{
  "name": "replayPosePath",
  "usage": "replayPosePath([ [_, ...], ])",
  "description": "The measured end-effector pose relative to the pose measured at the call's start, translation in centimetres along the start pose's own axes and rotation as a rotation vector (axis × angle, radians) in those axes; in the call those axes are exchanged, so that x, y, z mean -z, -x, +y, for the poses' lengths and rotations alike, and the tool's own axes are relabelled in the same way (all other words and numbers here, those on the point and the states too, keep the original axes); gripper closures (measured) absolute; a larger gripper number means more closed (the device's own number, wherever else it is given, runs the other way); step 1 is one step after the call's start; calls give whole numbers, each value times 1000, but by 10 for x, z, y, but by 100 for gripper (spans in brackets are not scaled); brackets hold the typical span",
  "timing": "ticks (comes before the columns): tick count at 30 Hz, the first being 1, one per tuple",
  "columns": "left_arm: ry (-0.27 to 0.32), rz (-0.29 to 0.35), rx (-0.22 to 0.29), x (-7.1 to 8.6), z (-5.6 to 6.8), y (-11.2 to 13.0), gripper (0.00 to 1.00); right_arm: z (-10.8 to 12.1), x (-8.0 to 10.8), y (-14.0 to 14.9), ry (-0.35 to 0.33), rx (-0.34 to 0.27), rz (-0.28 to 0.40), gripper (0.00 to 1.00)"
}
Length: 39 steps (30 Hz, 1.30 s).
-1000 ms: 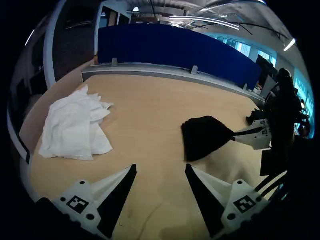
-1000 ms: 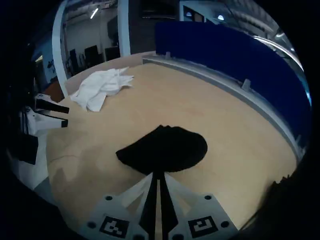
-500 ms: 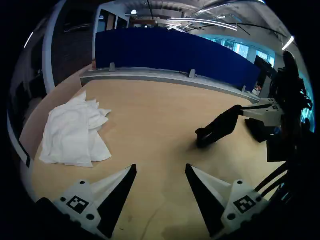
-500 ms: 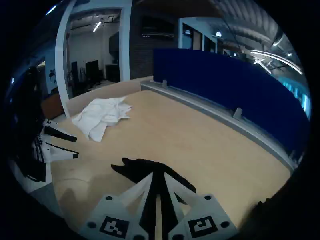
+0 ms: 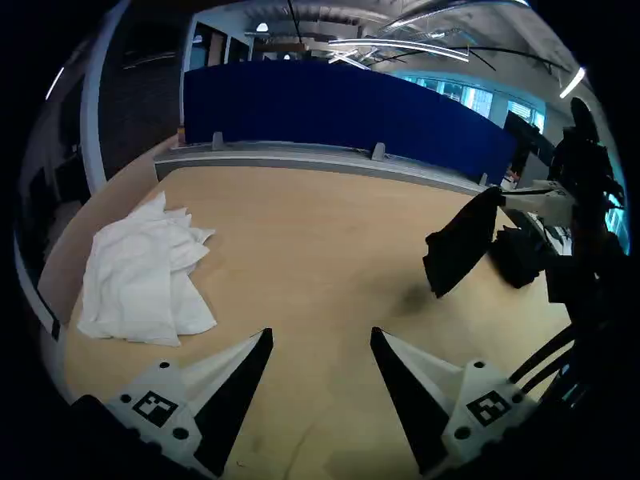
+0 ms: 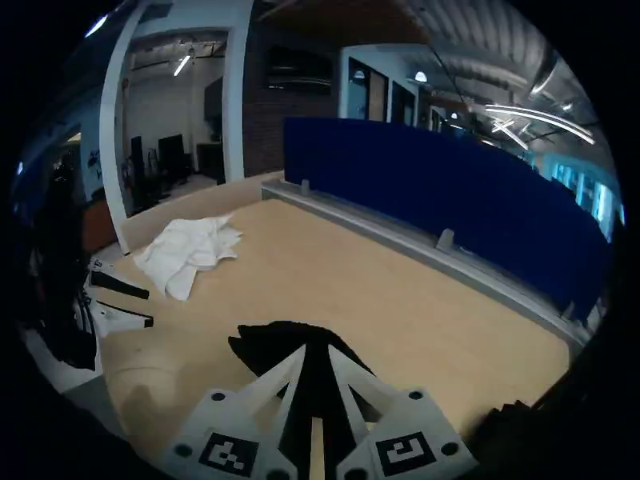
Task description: Fold towel
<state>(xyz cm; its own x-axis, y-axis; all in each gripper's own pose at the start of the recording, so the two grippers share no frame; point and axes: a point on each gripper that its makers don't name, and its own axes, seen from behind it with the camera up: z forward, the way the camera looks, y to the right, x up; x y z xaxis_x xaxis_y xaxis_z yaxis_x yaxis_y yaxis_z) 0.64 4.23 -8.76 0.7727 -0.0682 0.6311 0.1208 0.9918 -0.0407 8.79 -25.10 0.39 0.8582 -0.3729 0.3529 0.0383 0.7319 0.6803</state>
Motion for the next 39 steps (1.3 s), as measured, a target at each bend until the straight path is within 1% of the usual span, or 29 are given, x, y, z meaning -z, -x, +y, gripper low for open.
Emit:
replayPosePath([
  [7,8,0,-16,-1,8,-5,10,54,28,-18,67,-31,34,96],
  [12,12,0,-20,-3,13,-8,10,104,51,-28,130,-38,49,96],
  [17,11,-1,-25,-6,17,-11,10,158,72,-30,196,-36,41,96],
  [23,10,-4,-29,-10,21,-13,10,215,91,-24,261,-36,13,96],
  [29,9,-11,-28,-14,25,-14,10,259,102,-16,306,-45,-8,96],
  [39,-8,-19,-32,-15,26,-14,10,319,109,-7,347,-53,-38,96],
])
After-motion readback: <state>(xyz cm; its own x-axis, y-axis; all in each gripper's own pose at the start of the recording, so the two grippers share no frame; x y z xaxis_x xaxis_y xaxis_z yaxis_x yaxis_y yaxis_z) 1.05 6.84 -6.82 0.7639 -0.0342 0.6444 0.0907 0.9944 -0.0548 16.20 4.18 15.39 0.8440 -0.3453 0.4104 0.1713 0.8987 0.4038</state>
